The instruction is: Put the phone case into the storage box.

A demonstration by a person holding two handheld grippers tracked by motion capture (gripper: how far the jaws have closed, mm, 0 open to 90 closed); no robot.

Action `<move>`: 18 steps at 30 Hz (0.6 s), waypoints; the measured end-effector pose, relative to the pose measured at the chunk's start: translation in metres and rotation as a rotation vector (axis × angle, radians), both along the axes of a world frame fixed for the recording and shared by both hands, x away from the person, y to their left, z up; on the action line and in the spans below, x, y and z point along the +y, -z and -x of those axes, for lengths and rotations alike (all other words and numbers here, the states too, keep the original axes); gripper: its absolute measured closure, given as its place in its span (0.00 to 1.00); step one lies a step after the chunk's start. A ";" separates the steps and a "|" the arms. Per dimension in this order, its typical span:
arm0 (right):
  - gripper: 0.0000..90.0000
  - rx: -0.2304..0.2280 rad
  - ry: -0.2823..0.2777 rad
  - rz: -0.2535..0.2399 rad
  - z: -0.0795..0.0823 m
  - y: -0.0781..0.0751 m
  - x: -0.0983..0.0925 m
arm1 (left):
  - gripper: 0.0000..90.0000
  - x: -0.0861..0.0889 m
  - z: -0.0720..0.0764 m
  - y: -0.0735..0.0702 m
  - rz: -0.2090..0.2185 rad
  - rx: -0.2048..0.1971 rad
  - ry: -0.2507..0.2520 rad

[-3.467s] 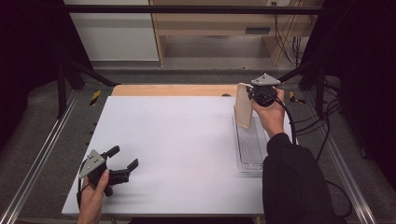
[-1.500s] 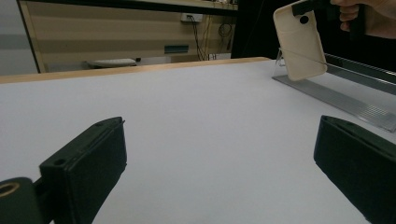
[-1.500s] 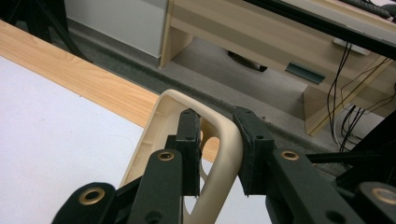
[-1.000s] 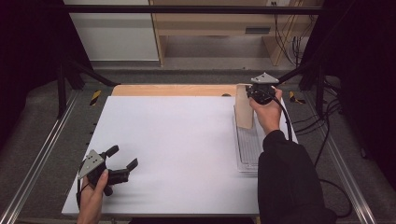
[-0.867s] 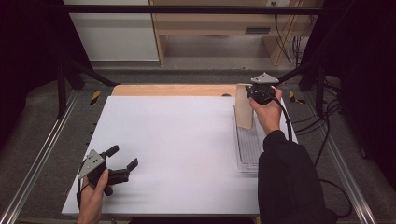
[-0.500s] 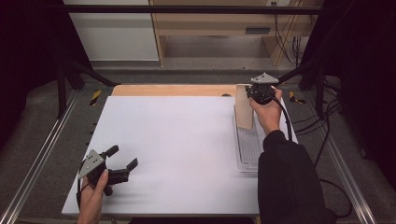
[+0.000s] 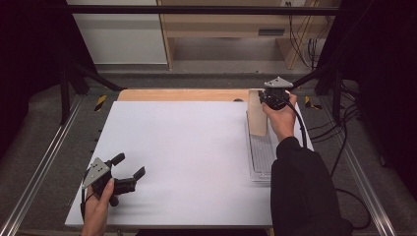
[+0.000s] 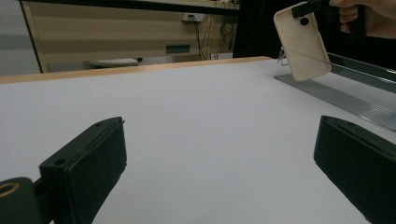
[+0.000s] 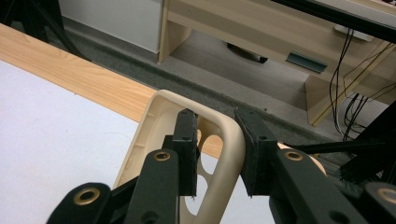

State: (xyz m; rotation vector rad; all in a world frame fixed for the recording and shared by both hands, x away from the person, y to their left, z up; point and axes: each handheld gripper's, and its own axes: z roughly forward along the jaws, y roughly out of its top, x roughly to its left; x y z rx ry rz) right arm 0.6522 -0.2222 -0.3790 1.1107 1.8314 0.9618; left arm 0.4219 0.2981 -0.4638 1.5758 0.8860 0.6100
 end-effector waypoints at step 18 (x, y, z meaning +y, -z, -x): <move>0.78 0.014 0.013 -0.044 -0.003 0.001 -0.004 | 0.02 0.000 0.000 0.000 0.006 -0.001 -0.001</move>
